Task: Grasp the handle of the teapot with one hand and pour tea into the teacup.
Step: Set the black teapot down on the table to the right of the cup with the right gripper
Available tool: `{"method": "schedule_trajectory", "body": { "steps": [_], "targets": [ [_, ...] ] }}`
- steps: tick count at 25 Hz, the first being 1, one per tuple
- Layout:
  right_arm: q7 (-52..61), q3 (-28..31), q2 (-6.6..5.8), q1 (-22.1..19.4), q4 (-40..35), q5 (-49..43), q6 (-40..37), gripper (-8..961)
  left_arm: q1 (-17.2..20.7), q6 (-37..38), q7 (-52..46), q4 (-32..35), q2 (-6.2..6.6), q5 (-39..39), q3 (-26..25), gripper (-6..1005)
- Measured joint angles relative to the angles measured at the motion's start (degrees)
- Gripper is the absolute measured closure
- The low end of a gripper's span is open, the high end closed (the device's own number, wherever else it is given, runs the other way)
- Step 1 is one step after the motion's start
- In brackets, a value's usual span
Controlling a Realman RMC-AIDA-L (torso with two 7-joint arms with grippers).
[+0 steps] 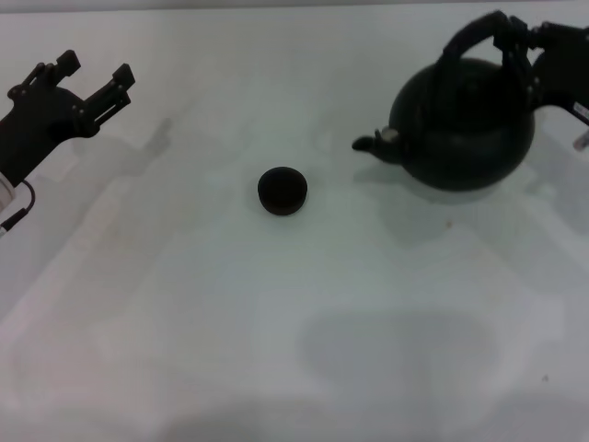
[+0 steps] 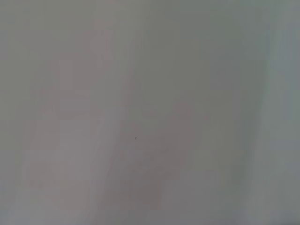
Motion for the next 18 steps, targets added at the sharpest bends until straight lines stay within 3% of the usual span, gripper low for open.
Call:
{"method": "schedule_trajectory", "body": {
  "steps": [5,18],
  "targets": [
    [-2.08,0.03,-0.14,-2.06,0.65,-0.99,2.99,847,-0.86,1.38,0.29,0.00,0.10,0.00,0.00,138],
    [-8.95,0.63,-0.03,-1.42,4.42,-1.48,4.05,847,-1.72,1.93,1.65,-0.65,-0.16,0.00,0.00,137]
  ]
}}
